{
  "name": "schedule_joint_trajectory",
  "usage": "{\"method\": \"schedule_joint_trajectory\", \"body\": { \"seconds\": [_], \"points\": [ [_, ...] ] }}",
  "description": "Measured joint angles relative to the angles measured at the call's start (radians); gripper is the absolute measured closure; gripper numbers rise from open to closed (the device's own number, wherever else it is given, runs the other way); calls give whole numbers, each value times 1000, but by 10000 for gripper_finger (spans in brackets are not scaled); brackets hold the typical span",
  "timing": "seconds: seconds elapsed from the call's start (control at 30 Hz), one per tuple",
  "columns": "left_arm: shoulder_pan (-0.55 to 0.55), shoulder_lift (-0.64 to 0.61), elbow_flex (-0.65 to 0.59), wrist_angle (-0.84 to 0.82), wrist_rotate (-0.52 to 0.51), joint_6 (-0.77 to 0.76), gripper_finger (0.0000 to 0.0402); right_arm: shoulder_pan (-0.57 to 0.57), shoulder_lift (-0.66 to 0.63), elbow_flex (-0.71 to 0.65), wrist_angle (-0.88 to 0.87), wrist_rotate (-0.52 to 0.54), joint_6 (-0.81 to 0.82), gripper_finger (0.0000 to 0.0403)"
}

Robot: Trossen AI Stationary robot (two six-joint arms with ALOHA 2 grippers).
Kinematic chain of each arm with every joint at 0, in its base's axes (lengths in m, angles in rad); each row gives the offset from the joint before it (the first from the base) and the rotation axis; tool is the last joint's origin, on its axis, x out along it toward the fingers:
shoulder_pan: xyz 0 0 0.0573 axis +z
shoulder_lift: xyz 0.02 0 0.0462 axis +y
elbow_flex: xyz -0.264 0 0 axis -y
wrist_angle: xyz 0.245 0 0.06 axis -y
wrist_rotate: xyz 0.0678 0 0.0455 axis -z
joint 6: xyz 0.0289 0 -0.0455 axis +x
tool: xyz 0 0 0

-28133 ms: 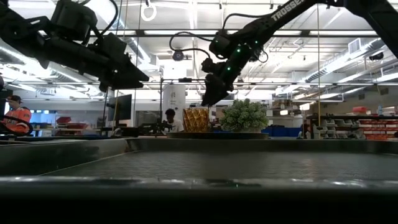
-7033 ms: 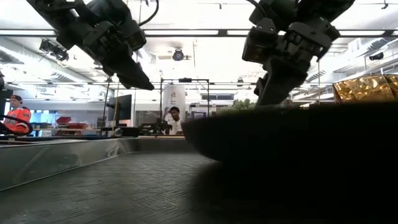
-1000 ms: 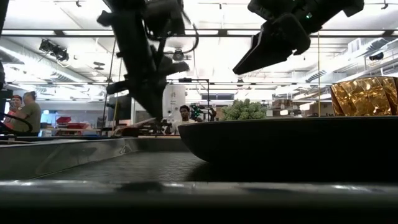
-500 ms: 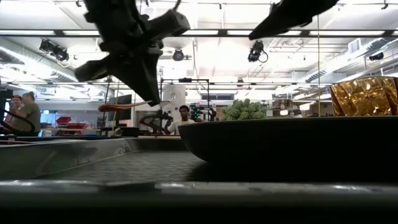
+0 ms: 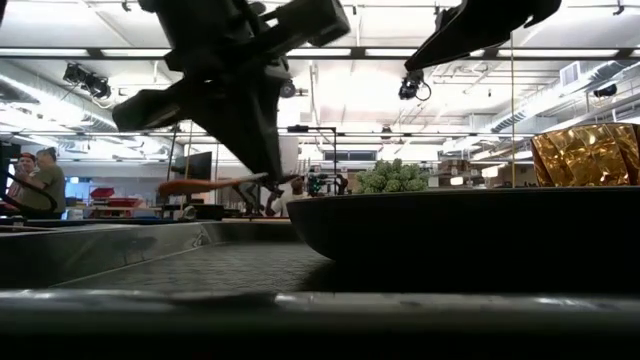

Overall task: Pick and place plate/cup/fork/spoon on tray
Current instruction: Put the orange fork to the left of the black plate on the black tray

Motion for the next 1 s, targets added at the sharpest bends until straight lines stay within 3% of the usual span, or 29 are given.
{"method": "schedule_joint_trajectory", "body": {
  "seconds": [0.2,0.43,1.0],
  "points": [
    [4,112,128,-183,36,-60,384,11,0,-8,-6,0,6,182],
    [14,197,181,-180,78,-53,383,24,0,-8,-7,0,5,182],
    [14,206,188,-52,30,-98,383,35,0,-8,-6,0,5,182]
  ]
}}
